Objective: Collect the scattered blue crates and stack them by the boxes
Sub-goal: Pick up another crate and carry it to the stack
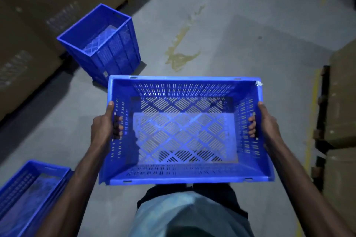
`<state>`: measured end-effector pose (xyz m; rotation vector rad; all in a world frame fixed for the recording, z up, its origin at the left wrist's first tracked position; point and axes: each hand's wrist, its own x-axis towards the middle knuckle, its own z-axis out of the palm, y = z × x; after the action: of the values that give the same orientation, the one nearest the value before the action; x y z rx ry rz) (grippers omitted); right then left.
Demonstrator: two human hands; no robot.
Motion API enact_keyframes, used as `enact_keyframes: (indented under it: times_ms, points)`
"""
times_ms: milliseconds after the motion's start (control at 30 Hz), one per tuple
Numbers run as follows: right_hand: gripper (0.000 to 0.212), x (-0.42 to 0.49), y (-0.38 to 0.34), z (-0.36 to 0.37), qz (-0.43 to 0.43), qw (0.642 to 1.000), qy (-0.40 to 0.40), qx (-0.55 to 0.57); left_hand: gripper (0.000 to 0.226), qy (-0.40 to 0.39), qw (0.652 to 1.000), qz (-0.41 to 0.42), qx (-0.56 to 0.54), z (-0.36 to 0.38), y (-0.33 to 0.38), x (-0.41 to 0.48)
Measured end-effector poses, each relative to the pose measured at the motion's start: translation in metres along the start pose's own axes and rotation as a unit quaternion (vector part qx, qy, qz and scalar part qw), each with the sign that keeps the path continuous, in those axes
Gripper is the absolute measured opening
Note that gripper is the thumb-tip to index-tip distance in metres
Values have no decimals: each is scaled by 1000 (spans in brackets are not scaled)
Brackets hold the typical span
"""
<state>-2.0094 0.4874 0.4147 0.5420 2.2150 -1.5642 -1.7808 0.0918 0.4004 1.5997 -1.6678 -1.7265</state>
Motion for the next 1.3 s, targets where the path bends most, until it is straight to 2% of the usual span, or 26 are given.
enact_keyframes:
  times_ms: [67,267,467,600,733,900,1067,1200,1300]
  points:
    - [89,33,-35,22,-4,1000,-12,-2,69,9,1000,-2,-13,14,28,27]
    - [72,141,-127,97,-19,998,-53,-28,70,46,999,-10,-25,52,94,113]
    - [75,267,-214,188,-22,992,-114,-48,69,91,995,-12,-43,99,154,205]
    - [72,339,-284,251,-31,986,-155,-58,69,152,987,-27,-38,128,206,260]
    - [72,399,-356,312,-38,977,-193,-80,76,188,980,-31,-58,145,251,308]
    - [75,448,-435,400,-59,960,-252,-110,82,233,968,-38,-83,149,293,356]
    - [76,480,-489,498,-81,941,-297,-137,74,278,957,-34,-80,141,317,411]
    - [90,492,-527,589,-92,923,-336,-163,72,316,942,-52,-104,117,329,467]
    - [76,498,-552,663,-106,908,-356,-196,70,344,929,-66,-117,94,336,513]
